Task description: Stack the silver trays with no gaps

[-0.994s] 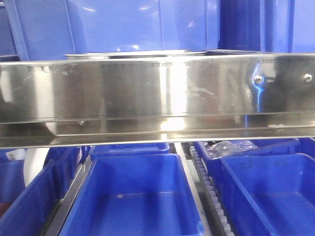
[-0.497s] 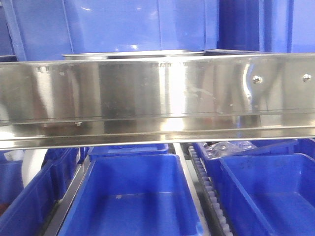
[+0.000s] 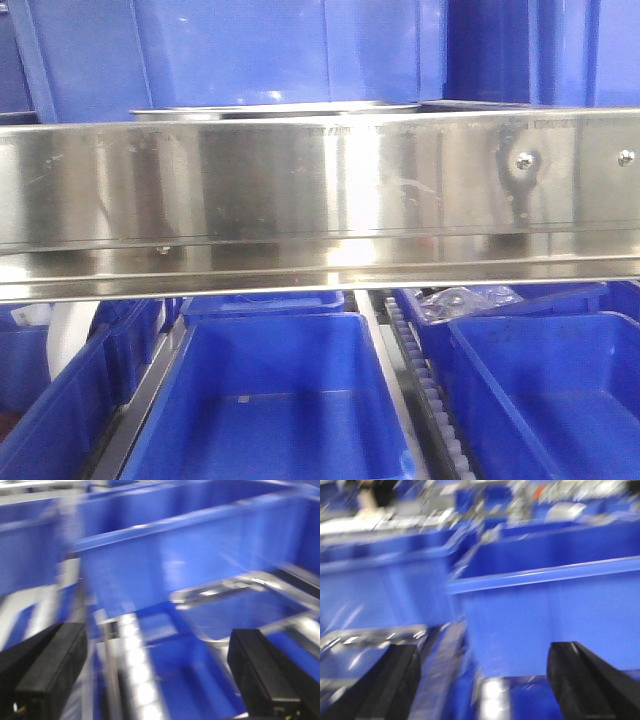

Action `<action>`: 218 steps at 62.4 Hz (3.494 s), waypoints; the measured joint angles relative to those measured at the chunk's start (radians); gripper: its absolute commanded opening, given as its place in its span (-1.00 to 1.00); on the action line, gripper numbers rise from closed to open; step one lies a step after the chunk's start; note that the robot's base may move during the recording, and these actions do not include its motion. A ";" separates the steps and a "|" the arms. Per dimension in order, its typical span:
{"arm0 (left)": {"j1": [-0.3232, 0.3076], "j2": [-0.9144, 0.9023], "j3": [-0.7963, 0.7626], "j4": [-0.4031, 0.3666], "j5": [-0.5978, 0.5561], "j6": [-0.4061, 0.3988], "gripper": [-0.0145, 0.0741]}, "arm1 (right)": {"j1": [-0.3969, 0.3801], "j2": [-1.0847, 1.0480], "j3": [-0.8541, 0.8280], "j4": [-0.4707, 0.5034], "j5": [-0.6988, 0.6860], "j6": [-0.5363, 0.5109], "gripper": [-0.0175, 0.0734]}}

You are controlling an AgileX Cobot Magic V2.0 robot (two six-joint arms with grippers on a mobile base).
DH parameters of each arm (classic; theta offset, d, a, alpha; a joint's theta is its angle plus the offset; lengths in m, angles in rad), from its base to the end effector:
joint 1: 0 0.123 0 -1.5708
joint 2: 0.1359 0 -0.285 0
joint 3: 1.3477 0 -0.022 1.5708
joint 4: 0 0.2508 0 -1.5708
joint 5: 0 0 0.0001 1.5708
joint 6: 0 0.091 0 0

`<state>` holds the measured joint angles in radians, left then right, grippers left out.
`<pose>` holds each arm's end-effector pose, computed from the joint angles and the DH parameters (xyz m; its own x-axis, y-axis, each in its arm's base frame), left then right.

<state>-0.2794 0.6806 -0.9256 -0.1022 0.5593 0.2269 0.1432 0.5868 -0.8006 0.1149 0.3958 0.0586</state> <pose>0.1172 -0.0388 0.4129 -0.1666 0.1929 -0.9670 0.3528 0.9274 0.1243 0.1081 0.0197 0.3984 -0.1207 0.1481 -0.9816 -0.1686 0.9714 0.1673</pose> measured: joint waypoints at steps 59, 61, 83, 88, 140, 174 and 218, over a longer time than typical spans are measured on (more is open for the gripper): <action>-0.150 1.003 -0.753 0.200 0.479 -0.552 0.42 | 0.312 1.156 -1.080 -0.069 0.695 0.145 0.75; -0.140 1.020 -0.753 0.188 0.477 -0.552 0.42 | 0.312 1.176 -1.093 -0.079 0.700 0.146 0.75; -0.108 1.147 -0.769 0.163 0.442 -0.559 0.42 | 0.284 1.351 -1.147 -0.115 0.687 0.187 0.75; -0.108 1.168 -0.774 0.158 0.434 -0.559 0.42 | 0.277 1.378 -1.149 -0.115 0.671 0.187 0.75; -0.108 1.228 -0.780 0.143 0.396 -0.563 0.42 | 0.275 1.485 -1.154 -0.104 0.577 0.162 0.64; -0.103 1.228 -0.782 0.137 0.406 -0.567 -0.77 | 0.269 1.492 -1.158 -0.115 0.594 0.172 -0.49; -0.102 1.042 -0.881 0.102 0.632 -0.526 -0.77 | 0.279 1.291 -1.218 -0.094 0.822 0.182 -0.49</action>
<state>-0.3815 1.7227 -1.8064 0.0000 1.1910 -0.2994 0.4221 1.8774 -2.0185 0.0214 1.2178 0.2408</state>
